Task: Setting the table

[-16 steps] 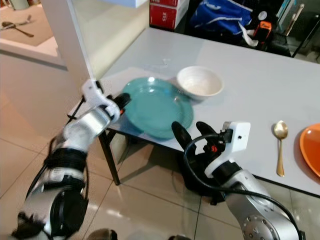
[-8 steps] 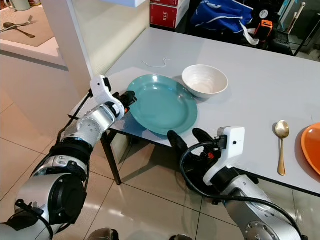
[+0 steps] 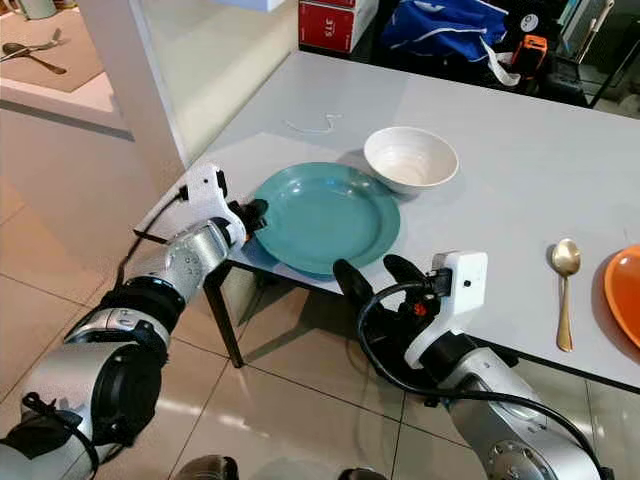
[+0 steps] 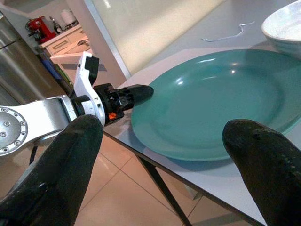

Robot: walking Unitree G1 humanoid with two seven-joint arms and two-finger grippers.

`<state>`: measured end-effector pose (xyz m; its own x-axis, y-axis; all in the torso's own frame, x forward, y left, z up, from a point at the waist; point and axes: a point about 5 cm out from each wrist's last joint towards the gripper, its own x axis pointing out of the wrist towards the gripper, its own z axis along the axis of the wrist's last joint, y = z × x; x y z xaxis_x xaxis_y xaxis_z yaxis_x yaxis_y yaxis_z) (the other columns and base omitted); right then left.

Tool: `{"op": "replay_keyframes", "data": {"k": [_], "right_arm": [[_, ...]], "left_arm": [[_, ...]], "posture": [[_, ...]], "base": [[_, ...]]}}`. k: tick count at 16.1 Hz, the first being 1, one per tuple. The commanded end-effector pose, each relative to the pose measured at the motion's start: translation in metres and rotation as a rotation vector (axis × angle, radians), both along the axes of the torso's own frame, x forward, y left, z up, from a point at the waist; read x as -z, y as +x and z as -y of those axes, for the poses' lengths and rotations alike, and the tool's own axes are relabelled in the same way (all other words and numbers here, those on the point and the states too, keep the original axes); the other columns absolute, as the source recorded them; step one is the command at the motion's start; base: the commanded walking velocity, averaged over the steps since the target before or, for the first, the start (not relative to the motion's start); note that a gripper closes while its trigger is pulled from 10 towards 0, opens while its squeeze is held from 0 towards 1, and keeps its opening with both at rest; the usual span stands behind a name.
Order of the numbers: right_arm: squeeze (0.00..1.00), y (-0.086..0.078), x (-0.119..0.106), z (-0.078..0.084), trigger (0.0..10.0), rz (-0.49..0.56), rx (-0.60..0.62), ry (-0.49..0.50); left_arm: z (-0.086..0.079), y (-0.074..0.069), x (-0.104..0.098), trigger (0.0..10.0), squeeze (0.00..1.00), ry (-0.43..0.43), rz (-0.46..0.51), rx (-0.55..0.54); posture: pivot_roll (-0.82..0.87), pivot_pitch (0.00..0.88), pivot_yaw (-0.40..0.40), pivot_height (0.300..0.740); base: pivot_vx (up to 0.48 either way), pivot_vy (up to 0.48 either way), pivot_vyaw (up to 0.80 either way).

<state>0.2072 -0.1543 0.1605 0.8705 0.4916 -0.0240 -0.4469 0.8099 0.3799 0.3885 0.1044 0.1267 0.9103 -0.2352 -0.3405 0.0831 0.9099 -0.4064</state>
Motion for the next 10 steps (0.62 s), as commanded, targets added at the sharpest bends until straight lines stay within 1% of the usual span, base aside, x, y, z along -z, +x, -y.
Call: {"op": "replay_keyframes", "data": {"k": [1,2,3,4,5,6,7,8,9,10], "right_arm": [[0.00,0.001,-0.005,0.001,10.0,0.027,0.007,0.000],[0.00,0.002,-0.005,0.000,10.0,0.028,0.005,-0.002],[0.00,0.003,-0.005,0.000,10.0,0.031,0.003,-0.002],[0.00,0.003,-0.006,-0.001,10.0,0.034,0.002,0.000],[0.00,0.003,-0.007,-0.001,10.0,0.041,0.004,-0.002],[0.00,0.003,-0.007,-0.001,10.0,0.048,0.004,-0.026],[0.00,0.002,-0.008,-0.002,10.0,0.061,0.000,-0.078],[0.00,0.003,-0.010,-0.004,10.0,0.096,0.011,-0.123],[0.00,0.008,-0.014,-0.005,10.0,0.142,0.066,-0.159],[0.00,0.015,-0.018,-0.001,10.0,0.183,0.170,-0.165]], "left_arm": [[0.001,0.004,-0.008,10.0,1.00,0.105,0.052,0.032],[0.001,0.005,-0.012,10.0,0.00,0.205,0.111,0.060],[0.002,0.006,-0.020,10.0,0.00,0.266,0.203,0.085],[0.002,0.007,-0.028,10.0,0.00,0.254,0.271,0.076],[-0.002,0.007,-0.044,10.0,0.00,0.237,0.393,0.038],[-0.006,0.006,-0.053,10.0,0.00,0.233,0.453,0.010],[-0.012,0.002,-0.065,10.0,0.00,0.243,0.533,-0.019],[-0.017,-0.011,-0.071,10.0,0.00,0.289,0.604,0.016],[-0.023,-0.026,-0.075,10.0,0.00,0.310,0.659,0.032],[-0.029,-0.038,-0.077,10.0,0.00,0.363,0.690,0.027]], "posture": [[-0.04,0.082,0.008,0.740],[-0.04,0.080,0.007,0.740],[-0.04,0.077,0.010,0.740],[-0.04,0.076,0.012,0.740],[-0.04,0.074,0.019,0.740],[-0.04,0.074,0.019,0.740],[-0.03,0.072,0.021,0.740],[-0.02,0.071,0.026,0.740],[-0.02,0.071,0.026,0.740],[-0.01,0.071,0.020,0.740]], "base": [[0.000,0.000,0.00],[0.000,0.000,0.00],[0.000,0.000,0.00],[0.000,0.000,0.00],[0.000,0.000,0.00],[0.000,0.000,0.00],[0.000,0.000,0.00],[0.000,0.000,0.00],[0.000,0.000,0.00],[0.000,0.000,0.00]]}}
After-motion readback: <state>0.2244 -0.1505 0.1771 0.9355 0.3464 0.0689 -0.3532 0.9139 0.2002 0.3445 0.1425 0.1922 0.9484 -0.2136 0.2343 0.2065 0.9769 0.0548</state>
